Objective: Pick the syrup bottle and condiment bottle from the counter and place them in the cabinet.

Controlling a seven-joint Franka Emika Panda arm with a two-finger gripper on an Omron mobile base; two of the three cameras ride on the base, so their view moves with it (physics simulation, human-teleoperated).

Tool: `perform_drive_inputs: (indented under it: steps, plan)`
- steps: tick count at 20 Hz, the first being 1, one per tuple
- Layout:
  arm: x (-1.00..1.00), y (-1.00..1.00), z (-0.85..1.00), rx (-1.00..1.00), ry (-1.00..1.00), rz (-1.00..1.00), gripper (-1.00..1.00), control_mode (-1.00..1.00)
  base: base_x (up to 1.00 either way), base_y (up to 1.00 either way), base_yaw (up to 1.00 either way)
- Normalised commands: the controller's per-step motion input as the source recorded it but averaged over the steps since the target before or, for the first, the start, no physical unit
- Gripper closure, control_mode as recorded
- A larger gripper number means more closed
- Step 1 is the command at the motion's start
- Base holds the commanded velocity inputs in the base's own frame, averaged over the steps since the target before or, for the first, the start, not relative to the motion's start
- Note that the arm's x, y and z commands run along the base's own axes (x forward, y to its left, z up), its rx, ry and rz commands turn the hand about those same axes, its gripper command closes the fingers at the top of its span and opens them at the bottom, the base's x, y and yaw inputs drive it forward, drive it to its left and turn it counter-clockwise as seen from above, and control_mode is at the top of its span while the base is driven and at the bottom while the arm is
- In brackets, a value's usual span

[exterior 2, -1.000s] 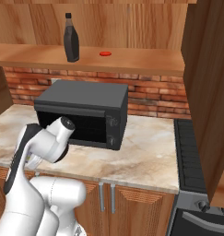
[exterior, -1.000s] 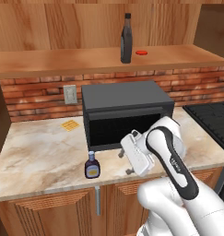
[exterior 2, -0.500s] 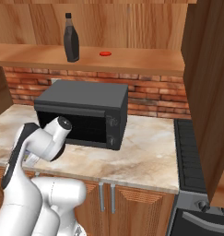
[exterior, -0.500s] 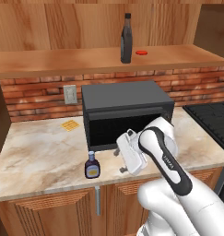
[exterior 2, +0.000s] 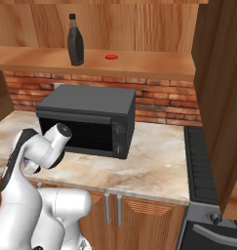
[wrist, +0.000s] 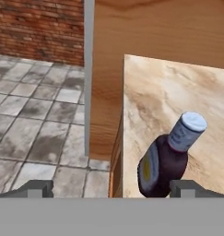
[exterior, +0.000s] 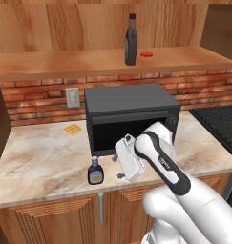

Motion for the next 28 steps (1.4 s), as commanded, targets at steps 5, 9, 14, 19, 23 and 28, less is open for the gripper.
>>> perform_drive_inputs:
  steps: [5,9,14,19,23,28]
  plan:
    - [0.17,0.1,-0.19,0.0,0.0,0.0,-1.0,-1.0,0.0,0.0,0.0]
    - [0.21,0.06,-0.18,0.0,0.0,0.0,-1.0,-1.0,0.0,0.0,0.0]
    - [0.23,0.04,-0.21,0.0,0.0,0.0,-1.0,-1.0,0.0,0.0,0.0]
    - [0.3,0.04,-0.22,0.0,0.0,0.0,-1.0,-1.0,0.0,0.0,0.0]
    - [0.3,0.03,-0.2,0.0,0.0,0.0,-1.0,-1.0,0.0,0.0,0.0]
    - [0.16,0.12,-0.18,0.0,0.0,0.0,-1.0,-1.0,0.0,0.0,0.0]
